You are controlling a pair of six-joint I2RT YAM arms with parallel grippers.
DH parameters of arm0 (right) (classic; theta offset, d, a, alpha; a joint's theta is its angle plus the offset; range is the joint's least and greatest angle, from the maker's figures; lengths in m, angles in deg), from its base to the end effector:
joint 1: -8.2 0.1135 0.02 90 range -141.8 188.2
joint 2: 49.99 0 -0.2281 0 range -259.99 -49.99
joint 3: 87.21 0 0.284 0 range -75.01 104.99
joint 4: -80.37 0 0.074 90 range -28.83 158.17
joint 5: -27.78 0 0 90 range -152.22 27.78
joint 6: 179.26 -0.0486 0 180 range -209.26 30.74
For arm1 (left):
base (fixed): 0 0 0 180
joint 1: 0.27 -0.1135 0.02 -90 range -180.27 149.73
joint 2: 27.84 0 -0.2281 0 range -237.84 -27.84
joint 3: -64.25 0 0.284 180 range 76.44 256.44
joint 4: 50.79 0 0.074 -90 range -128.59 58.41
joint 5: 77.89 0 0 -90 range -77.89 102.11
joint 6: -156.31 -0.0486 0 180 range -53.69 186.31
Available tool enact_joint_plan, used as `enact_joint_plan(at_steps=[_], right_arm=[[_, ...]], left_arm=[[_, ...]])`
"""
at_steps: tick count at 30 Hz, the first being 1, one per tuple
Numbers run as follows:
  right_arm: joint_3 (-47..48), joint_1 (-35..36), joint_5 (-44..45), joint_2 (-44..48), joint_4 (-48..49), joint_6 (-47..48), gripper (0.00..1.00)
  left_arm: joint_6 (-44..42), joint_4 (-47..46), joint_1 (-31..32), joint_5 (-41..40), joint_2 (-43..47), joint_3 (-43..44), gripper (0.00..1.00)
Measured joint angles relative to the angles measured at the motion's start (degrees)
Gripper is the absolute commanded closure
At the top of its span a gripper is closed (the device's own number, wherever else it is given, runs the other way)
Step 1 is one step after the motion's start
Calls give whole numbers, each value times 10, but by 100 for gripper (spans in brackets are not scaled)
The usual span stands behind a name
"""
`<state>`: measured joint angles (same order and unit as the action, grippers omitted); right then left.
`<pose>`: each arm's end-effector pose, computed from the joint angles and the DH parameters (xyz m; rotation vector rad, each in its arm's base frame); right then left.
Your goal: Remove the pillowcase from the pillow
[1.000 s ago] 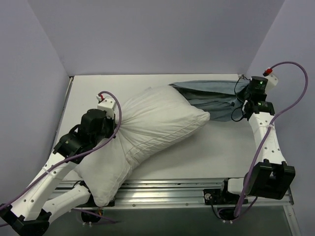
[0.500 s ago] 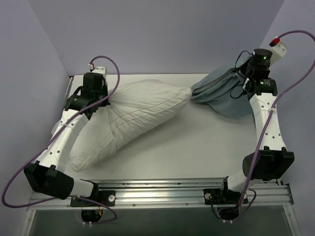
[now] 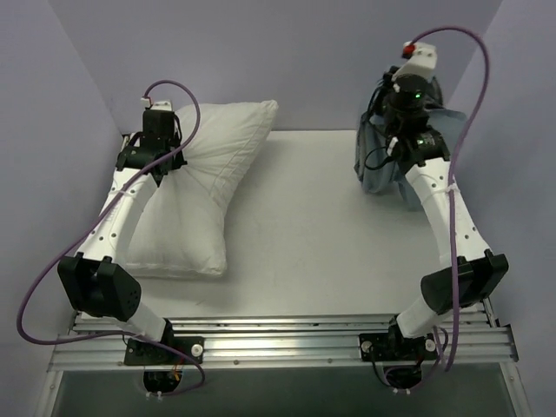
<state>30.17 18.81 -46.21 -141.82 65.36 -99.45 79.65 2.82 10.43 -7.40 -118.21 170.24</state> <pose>0.3978 0.0609 0.4861 0.2277 1.3762 0.1085 0.3857 -0.0564 0.3443 -0.2336 2.1810 0.1455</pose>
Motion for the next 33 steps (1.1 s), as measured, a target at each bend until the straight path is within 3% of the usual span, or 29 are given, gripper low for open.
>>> enact_joint_plan(at_steps=[4,7,8,9,12,13,14,15,17,19,24,28,33], right_arm=[[-157,103,-14,46,5,6,87],[-310,189,-35,78,-3,-22,72],[-349,220,-43,80,-14,-33,67],[-379,251,-51,78,-27,-39,63],[-435,351,-74,68,-64,-62,47],[-447,389,-82,67,-78,-71,35],[-452,419,-92,67,-88,-80,29],[-453,444,-101,69,-95,-85,18],[-453,468,-118,80,-102,-95,9],[-449,467,-118,104,-114,-98,1],[-338,406,-78,146,-156,-88,0],[-258,275,-26,165,-151,-80,0],[-229,89,26,205,-168,-84,0]], left_arm=[[24,-37,2,10,10,-41,98],[38,-64,6,30,33,-92,74],[43,-71,7,39,44,-110,61],[47,-79,9,46,58,-128,41],[59,-90,10,68,124,-188,25],[60,-85,10,72,154,-203,16],[59,-80,9,75,181,-211,10],[58,-73,9,76,208,-213,6],[54,-63,8,75,259,-213,5],[50,-46,7,71,310,-206,6],[38,-3,5,60,374,-157,6],[28,24,5,48,391,-119,6],[15,54,4,28,409,-97,6]])
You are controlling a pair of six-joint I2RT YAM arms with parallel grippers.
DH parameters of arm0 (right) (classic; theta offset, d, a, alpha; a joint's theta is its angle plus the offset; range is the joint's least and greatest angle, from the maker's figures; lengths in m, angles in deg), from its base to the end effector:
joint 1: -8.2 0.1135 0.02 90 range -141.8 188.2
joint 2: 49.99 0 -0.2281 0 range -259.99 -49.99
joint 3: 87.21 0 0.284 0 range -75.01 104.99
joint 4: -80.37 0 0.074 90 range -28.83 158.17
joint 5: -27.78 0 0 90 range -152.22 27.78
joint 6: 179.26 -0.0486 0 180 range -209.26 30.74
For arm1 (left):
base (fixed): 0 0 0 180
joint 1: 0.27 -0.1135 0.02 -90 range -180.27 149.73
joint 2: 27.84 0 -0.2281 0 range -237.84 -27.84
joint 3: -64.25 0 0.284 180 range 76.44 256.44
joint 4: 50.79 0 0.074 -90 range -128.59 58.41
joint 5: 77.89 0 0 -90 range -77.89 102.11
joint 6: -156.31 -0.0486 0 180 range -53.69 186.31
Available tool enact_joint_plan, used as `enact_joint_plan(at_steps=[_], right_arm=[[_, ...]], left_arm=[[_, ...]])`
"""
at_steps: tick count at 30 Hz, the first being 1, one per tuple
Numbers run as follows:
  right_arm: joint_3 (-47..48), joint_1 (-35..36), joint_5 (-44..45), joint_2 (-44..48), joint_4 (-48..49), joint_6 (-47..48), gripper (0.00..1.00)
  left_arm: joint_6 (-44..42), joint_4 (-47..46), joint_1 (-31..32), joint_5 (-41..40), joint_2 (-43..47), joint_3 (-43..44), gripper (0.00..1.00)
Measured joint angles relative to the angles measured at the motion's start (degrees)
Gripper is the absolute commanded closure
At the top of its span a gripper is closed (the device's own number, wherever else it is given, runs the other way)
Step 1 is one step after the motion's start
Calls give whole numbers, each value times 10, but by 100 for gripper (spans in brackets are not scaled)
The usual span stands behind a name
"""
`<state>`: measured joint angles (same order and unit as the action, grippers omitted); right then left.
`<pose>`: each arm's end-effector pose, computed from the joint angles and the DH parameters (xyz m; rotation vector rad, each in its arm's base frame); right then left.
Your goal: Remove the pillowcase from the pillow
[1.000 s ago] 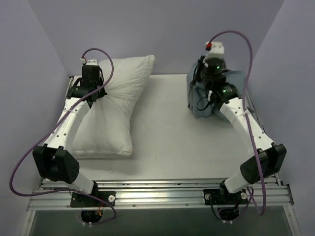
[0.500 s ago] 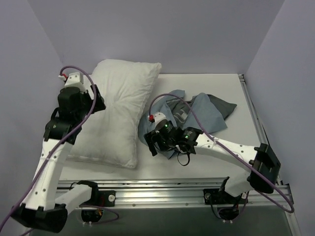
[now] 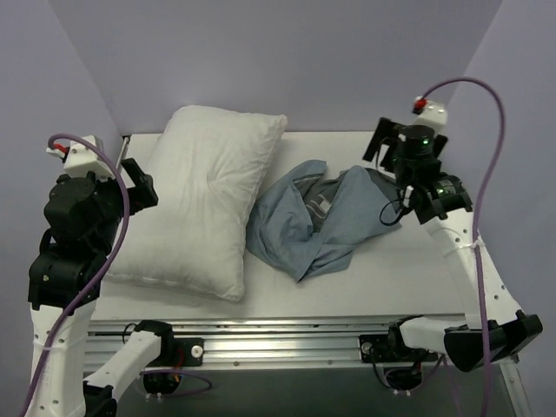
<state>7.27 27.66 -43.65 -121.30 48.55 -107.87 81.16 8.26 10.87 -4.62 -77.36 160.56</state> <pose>0.3132 0.0942 0.4233 0.2265 1.7035 0.2140 0.1834 -0.0219 0.4684 -0.2660 1.7560 -0.0670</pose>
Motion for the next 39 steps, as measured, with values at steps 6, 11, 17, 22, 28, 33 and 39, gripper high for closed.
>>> enact_joint_plan(at_steps=[6,11,17,22,28,33,39], right_arm=[[17,-89,77,97,-35,1,0],[37,-86,107,200,-33,42,0],[45,-86,120,278,-24,83,1],[44,-86,121,299,-20,102,2],[42,-85,121,301,-20,114,2],[36,-85,120,301,-20,115,2],[31,-85,120,301,-17,116,2]], left_arm=[[-18,41,0,-36,24,43,6],[-38,50,0,-60,62,83,6],[-53,57,5,-87,97,123,6],[-61,58,9,-102,103,134,6],[-65,66,9,-107,103,134,6],[-66,67,12,-109,103,133,6],[-66,67,12,-111,103,127,6]])
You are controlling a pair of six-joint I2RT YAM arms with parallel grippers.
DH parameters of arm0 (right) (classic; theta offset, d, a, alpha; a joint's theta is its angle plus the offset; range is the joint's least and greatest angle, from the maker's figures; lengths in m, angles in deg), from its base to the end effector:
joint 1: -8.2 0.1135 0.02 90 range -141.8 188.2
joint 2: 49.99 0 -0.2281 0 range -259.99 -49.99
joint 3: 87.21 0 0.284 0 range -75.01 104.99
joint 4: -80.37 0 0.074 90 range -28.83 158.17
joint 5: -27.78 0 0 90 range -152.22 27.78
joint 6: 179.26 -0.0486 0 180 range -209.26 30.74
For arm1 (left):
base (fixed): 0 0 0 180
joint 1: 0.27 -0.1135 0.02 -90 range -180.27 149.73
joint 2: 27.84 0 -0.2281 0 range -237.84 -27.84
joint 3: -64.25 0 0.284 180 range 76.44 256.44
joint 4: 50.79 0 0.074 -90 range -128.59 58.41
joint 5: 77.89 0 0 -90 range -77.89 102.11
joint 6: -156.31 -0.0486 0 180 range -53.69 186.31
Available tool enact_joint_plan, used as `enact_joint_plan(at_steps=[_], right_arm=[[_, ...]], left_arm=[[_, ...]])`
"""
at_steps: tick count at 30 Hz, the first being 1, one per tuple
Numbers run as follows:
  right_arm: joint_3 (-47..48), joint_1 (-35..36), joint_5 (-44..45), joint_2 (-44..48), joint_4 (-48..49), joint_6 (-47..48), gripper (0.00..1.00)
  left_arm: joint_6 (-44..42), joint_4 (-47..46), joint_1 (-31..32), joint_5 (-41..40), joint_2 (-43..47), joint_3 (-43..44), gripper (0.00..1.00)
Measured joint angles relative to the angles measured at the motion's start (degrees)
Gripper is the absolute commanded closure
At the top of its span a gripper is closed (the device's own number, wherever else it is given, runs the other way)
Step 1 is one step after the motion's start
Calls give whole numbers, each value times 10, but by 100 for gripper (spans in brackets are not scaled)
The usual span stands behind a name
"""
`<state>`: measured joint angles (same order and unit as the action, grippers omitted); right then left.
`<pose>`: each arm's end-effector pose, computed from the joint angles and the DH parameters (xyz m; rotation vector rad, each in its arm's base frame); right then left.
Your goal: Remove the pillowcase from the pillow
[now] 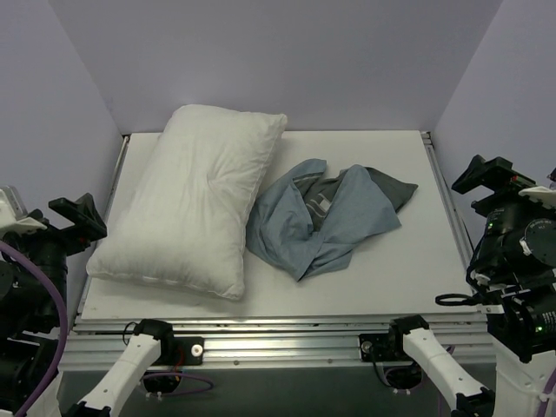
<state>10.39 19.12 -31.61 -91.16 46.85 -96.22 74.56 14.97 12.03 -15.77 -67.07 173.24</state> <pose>0.1147 -0.0031 0.5454 0.4295 1.1518 -0.0409 0.0617 0.0098 0.5324 -0.3365 1.4716 0.0772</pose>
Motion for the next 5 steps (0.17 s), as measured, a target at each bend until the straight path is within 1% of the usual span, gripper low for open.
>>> enact_joint_plan(at_steps=[5], right_arm=[[-5,0,0,0,3,1,2]], left_arm=[[0,0,0,0,0,-7,6]])
